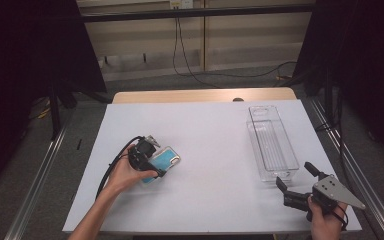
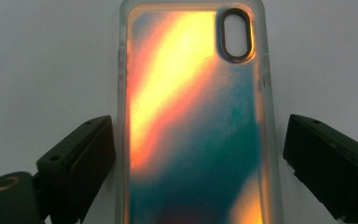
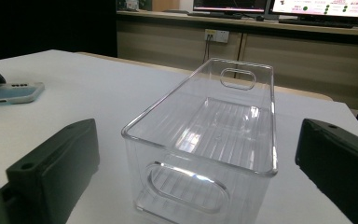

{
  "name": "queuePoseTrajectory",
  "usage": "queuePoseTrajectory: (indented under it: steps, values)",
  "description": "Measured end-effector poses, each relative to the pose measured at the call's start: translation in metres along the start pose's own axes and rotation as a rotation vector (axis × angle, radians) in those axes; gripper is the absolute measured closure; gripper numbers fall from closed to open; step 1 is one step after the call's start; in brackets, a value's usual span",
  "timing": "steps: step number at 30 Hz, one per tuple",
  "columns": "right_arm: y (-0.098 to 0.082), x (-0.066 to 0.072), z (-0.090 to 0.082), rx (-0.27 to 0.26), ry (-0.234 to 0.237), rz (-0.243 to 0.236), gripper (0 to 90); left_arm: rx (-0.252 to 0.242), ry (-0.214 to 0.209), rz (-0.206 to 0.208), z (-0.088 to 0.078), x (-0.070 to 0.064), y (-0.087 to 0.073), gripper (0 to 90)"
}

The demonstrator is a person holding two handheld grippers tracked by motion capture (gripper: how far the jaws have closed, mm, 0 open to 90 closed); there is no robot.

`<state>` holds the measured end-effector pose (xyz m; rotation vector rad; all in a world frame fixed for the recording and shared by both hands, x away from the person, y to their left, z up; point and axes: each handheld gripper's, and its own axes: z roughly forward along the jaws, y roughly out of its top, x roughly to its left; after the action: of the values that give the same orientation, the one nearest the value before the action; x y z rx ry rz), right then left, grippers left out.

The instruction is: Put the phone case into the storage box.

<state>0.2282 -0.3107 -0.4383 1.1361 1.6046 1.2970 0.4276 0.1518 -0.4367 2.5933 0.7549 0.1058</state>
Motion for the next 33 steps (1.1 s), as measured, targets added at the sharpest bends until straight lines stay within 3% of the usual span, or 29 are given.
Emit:
queuePoseTrajectory:
  steps: [1, 10, 13, 16, 33]
  values:
    - [0.0, 0.0, 0.0001, 0.0, 0.0, 0.0, 0.0, -0.007, 0.017, 0.001, 0.0005, -0.0014, -0.0003, 11.0]
    - [0.0, 0.0003, 0.0004, 0.0, 0.003, -0.003, 0.0, 0.008, 0.019, 0.007, 0.001, -0.0011, 0.0002, 11.5]
    - [0.0, 0.0006, 0.0005, 0.0, 0.004, -0.004, 0.0, 0.003, 0.03, -0.014, 0.0011, -0.0027, 0.0005, 13.0]
    - [0.0, 0.0007, 0.0005, 0.001, 0.002, -0.004, 0.0, 0.001, 0.029, -0.006, 0.0001, -0.0033, 0.0005, 16.8]
    - [0.0, -0.0001, -0.0002, 0.0, 0.003, 0.001, 0.0, -0.021, 0.04, -0.032, -0.0017, -0.0039, -0.0004, 17.4]
